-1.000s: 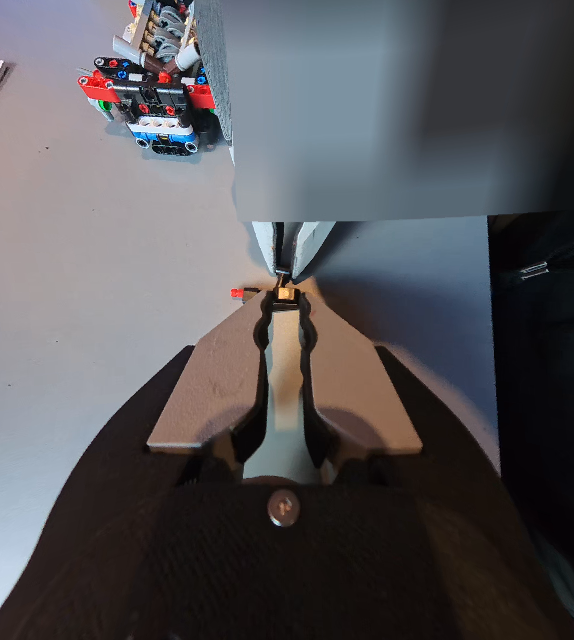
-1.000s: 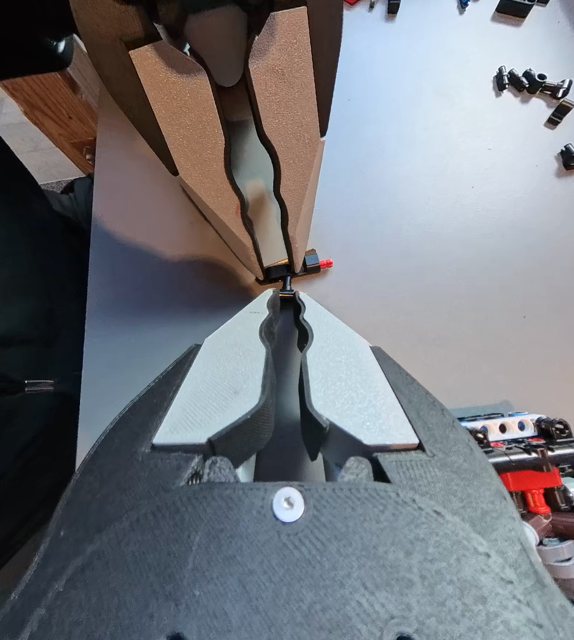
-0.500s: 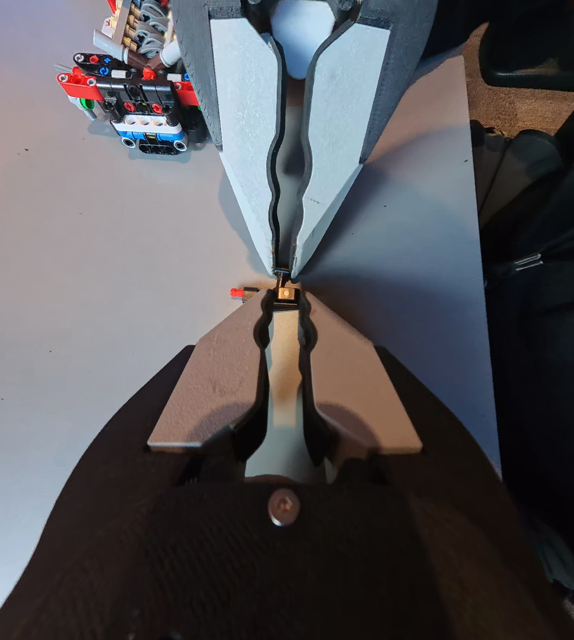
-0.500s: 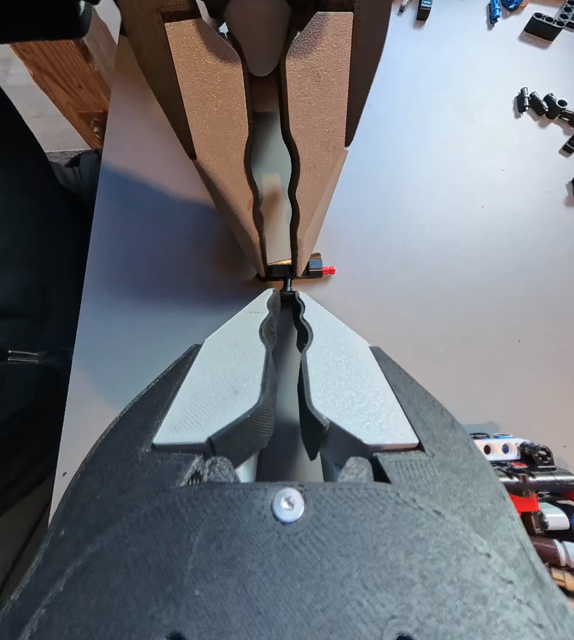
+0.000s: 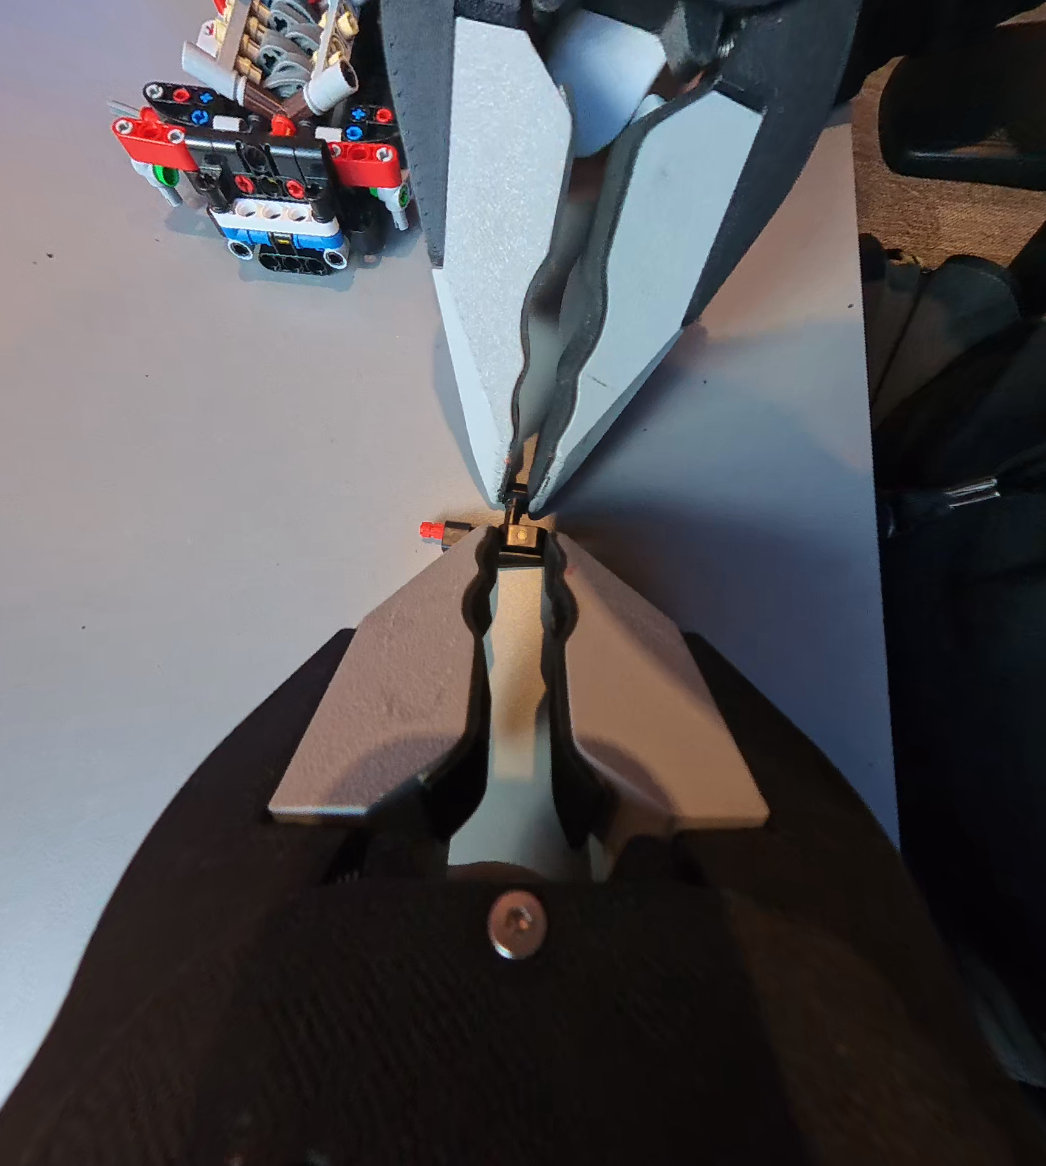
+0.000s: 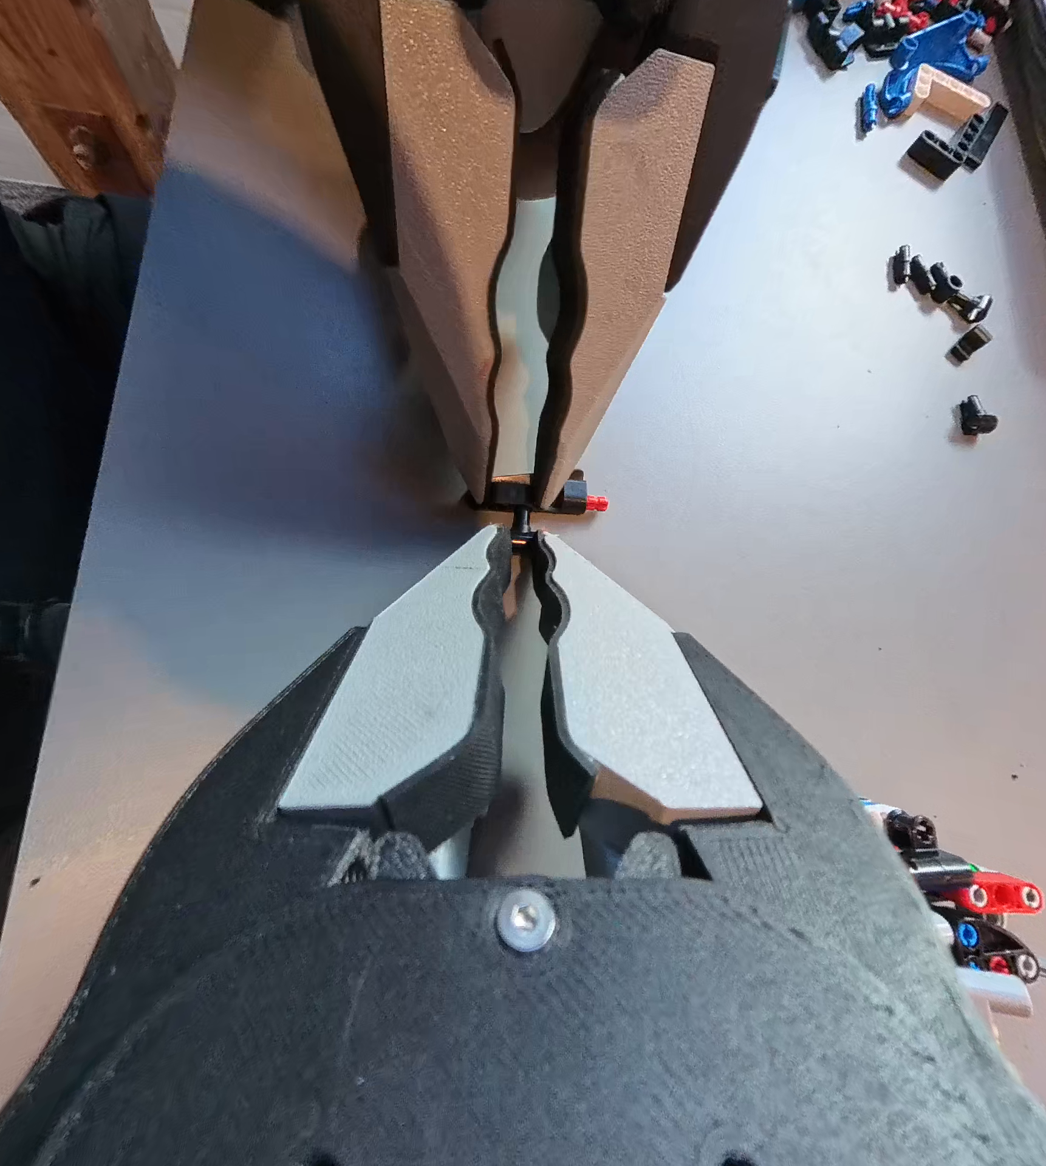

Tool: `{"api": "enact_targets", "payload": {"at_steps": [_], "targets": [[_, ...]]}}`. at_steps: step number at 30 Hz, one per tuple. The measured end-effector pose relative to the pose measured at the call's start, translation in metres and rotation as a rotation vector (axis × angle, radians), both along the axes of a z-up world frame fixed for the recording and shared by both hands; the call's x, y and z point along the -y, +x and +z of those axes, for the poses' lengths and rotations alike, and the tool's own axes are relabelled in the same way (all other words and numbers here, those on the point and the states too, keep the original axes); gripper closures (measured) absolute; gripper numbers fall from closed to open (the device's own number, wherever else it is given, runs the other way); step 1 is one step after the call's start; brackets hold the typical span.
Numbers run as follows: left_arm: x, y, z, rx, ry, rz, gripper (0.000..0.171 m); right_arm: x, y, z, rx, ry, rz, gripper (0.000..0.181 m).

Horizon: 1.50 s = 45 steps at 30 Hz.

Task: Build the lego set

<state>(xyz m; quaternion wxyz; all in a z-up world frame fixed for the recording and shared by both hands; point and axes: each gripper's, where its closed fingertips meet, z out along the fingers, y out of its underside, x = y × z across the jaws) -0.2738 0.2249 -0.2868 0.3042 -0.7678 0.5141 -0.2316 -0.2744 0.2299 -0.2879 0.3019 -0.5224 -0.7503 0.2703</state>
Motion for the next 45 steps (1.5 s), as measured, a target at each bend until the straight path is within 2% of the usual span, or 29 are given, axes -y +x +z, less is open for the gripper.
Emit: {"api": "enact_targets", "payload": {"at_steps": [16,24,33,45], "targets": [[-0.0005,0.0005,0.0005,0.021,0.023,0.029,0.16,0.0003,-0.001,-0.0005,0.014,-0.039,-0.007,0.178],[-0.0007,0.0002,0.0006,0.005,0.061,0.03,0.16,0.0006,-0.0018,-0.0002,0.038,-0.134,-0.036,0.177],[-0.0004,-0.0008,0.0006,-0.007,0.099,-0.005,0.16,0.0022,-0.0037,0.0007,0.077,-0.324,-0.075,0.177],[0.0005,-0.0005,-0.0001,0.008,0.075,-0.021,0.16,0.0013,-0.0059,0.0009,0.023,-0.161,-0.063,0.177]]}}
